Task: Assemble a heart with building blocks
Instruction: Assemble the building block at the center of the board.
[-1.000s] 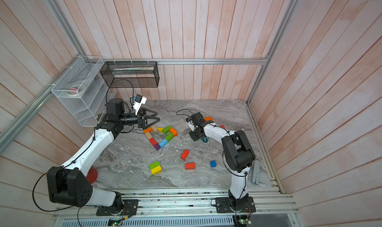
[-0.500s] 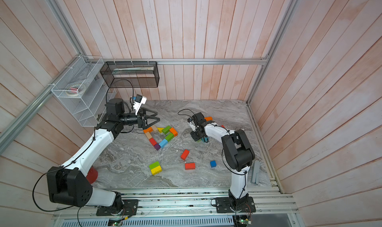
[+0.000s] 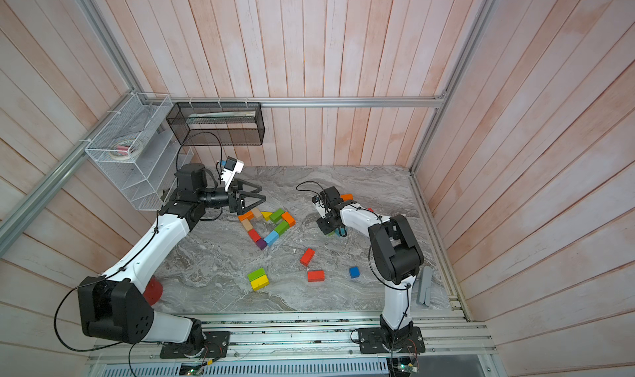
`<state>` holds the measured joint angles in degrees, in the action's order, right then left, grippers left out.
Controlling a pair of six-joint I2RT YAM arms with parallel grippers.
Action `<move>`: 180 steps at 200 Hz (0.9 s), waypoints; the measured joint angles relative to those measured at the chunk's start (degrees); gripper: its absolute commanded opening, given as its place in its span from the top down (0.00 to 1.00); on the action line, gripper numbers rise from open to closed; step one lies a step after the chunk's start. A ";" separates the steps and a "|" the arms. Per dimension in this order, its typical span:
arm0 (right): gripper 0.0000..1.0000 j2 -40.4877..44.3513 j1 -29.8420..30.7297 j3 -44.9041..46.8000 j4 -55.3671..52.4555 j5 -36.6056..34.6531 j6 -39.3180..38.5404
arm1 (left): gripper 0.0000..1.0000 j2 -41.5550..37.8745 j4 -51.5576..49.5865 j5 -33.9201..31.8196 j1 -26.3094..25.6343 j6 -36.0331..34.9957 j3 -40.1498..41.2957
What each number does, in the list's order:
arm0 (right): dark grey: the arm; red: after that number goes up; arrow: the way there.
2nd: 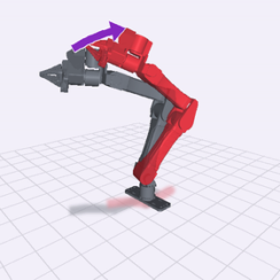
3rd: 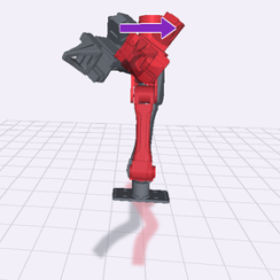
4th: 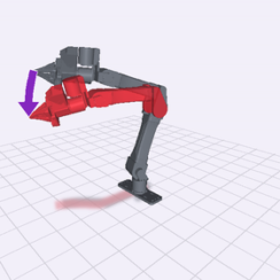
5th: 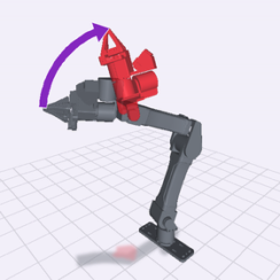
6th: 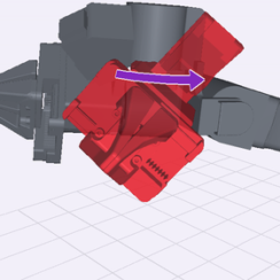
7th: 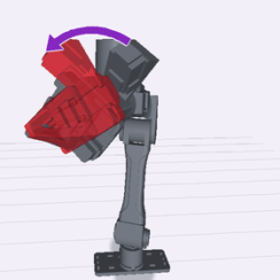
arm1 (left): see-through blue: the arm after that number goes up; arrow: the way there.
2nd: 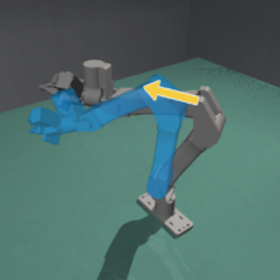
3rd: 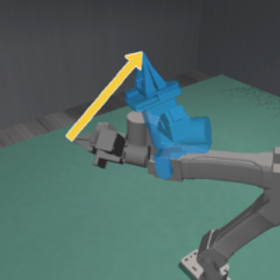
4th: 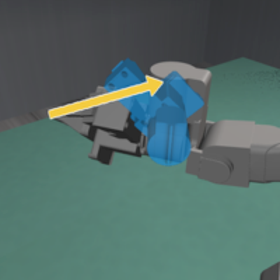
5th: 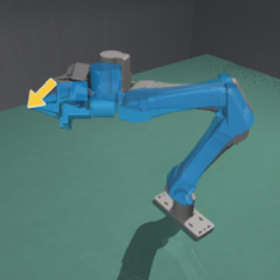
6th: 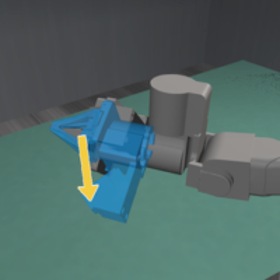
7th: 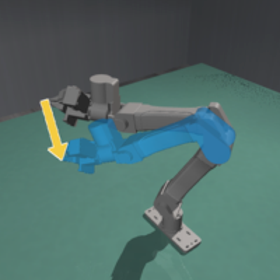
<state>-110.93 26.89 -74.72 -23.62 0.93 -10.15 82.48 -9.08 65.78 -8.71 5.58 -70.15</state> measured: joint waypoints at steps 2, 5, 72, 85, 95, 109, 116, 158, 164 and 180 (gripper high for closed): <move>0.63 -0.02 0.00 0.00 -0.02 -0.02 0.04 | 0.00 0.00 0.00 0.00 0.02 0.00 0.00; 0.62 -0.02 0.00 0.00 -0.02 -0.04 -0.02 | 0.00 0.00 0.02 0.00 0.00 0.00 0.00; 0.57 -0.11 -0.07 0.00 0.61 -1.44 -0.37 | 0.00 0.00 0.09 0.00 0.02 0.00 0.00; 0.57 -0.11 -0.09 0.00 0.92 -1.95 -0.46 | 0.00 0.00 0.07 0.00 0.00 0.00 0.00; 0.57 -0.11 -0.11 0.02 1.14 -2.27 -0.46 | 0.00 0.00 0.09 0.00 0.00 0.00 0.00; 0.56 -0.11 -0.17 0.17 1.44 -2.47 -0.46 | 0.00 0.00 0.07 0.00 0.00 0.00 0.00; 0.55 -0.09 -0.22 0.28 1.64 -2.47 -0.44 | 0.00 0.00 0.09 0.00 0.02 0.02 0.00; 0.50 2.75 -0.55 3.04 3.63 -0.55 0.11 | 0.00 -0.07 1.97 0.46 0.00 1.57 1.01; 0.50 3.65 -0.66 3.58 4.07 -0.04 0.42 | 0.00 -0.07 2.56 0.66 0.00 2.08 1.05; 0.50 6.51 -1.27 5.22 5.70 1.92 1.77 | 0.00 -0.04 4.66 1.33 0.00 3.56 1.05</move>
<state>-104.42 25.63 -69.49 -17.91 2.85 -8.38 82.43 -4.43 67.11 -8.71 9.15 -69.10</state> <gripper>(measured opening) 0.500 0.998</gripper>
